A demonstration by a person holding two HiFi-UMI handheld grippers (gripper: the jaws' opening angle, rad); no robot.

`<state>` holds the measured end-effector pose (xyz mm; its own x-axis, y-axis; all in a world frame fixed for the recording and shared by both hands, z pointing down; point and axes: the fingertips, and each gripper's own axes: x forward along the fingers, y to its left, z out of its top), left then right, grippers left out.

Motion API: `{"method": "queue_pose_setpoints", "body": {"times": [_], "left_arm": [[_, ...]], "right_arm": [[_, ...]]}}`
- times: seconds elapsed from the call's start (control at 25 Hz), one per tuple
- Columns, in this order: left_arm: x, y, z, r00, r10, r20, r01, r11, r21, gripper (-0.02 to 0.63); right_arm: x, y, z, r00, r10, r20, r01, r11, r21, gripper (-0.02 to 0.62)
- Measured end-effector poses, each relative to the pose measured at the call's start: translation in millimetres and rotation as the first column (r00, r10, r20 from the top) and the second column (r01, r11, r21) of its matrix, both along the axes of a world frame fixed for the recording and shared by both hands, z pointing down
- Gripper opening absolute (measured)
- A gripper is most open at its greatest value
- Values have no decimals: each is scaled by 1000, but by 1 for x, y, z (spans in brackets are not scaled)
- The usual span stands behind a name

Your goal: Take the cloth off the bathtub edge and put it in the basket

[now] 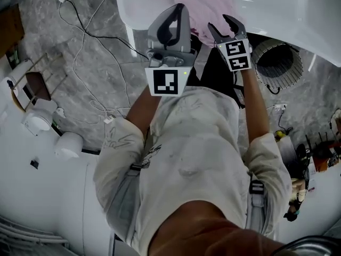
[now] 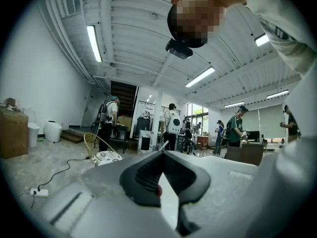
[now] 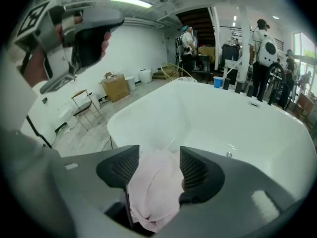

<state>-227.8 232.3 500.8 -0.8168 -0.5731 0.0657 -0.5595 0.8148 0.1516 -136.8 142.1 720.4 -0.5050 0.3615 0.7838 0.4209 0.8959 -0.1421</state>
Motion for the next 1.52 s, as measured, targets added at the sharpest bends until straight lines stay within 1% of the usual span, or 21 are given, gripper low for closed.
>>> {"method": "queue_pose_setpoints", "body": {"times": [0.08, 0.12, 0.16, 0.2, 0.28, 0.32, 0.4, 0.44, 0.52, 0.68, 0.76, 0.84, 0.88, 0.96, 1.0, 1.04, 1.08, 1.12, 1.2, 1.32, 1.52], "left_arm": [[1, 0, 6, 1000, 0, -4, 0, 1000, 5, 0], [3, 1, 9, 1000, -2, -13, 2, 1000, 6, 0], [5, 1, 12, 1000, -2, -22, 2, 1000, 5, 0], [7, 1, 15, 1000, 0, -30, 0, 1000, 2, 0], [9, -1, 19, 999, 5, -36, -5, 1000, 0, 0], [9, -2, 21, 999, 5, -38, -5, 1000, 1, 0], [10, -1, 23, 999, 1, -46, -1, 1000, 3, 0], [10, 0, 24, 999, -1, -50, 1, 1000, 2, 0], [9, 1, 27, 998, -4, -59, 4, 1000, -3, 0], [7, 0, 31, 998, -5, -63, 4, 1000, -16, 0], [5, 1, 33, 998, -10, -63, 9, 1000, -18, 0], [3, 2, 34, 998, -18, -66, 17, 1000, -18, 0], [2, 3, 35, 997, -21, -67, 20, 1000, -17, 0], [1, 3, 35, 997, -25, -73, 23, 1000, -17, 0], [0, 3, 34, 997, -25, -74, 23, 1000, -18, 0], [0, 2, 33, 997, -25, -73, 24, 1000, -19, 0], [0, 3, 32, 997, -26, -72, 24, 1000, -19, 0], [0, 3, 32, 997, -27, -73, 25, 999, -20, 0], [0, 3, 32, 997, -27, -75, 26, 999, -23, 0], [-3, 3, 31, 997, -27, -69, 26, 999, -23, 0], [-8, -7, 25, 998, -5, -67, 3, 1000, -23, 0]], "right_arm": [[11, 8, 21, 995, -86, -42, 88, 996, 27, 338], [18, 12, 32, 988, -144, -62, 147, 988, 49, 377], [25, 16, 42, 975, -207, -80, 214, 973, 82, 400], [32, 18, 51, 958, -271, -97, 282, 951, 125, 443], [41, 19, 69, 916, -380, -132, 400, 892, 211, 484], [45, 18, 77, 896, -418, -151, 444, 863, 240, 495], [50, 17, 90, 861, -471, -191, 508, 817, 273, 512], [52, 17, 98, 844, -493, -211, 536, 794, 287, 512], [55, 17, 114, 803, -538, -257, 596, 737, 318, 525], [63, 10, 145, 700, -617, -359, 714, 611, 342, 557], [68, 9, 158, 650, -646, -400, 760, 554, 340, 568], [69, 6, 169, 615, -661, -431, 789, 505, 350, 568], [68, 4, 174, 606, -662, -442, 795, 488, 360, 568], [64, -1, 180, 605, -657, -451, 795, 461, 395, 568], [61, -4, 182, 610, -654, -446, 788, 448, 422, 545], [59, -6, 182, 617, -654, -439, 781, 434, 450, 496], [56, -7, 181, 621, -654, -432, 774, 423, 472, 474], [55, -7, 181, 624, -654, -428, 769, 416, 485, 442], [54, -8, 179, 626, -654, -424, 766, 413, 494, 396], [54, -7, 175, 627, -663, -409, 762, 412, 500, 351], [57, -8, 159, 639, -664, -388, 752, 430, 500, 304]]}}
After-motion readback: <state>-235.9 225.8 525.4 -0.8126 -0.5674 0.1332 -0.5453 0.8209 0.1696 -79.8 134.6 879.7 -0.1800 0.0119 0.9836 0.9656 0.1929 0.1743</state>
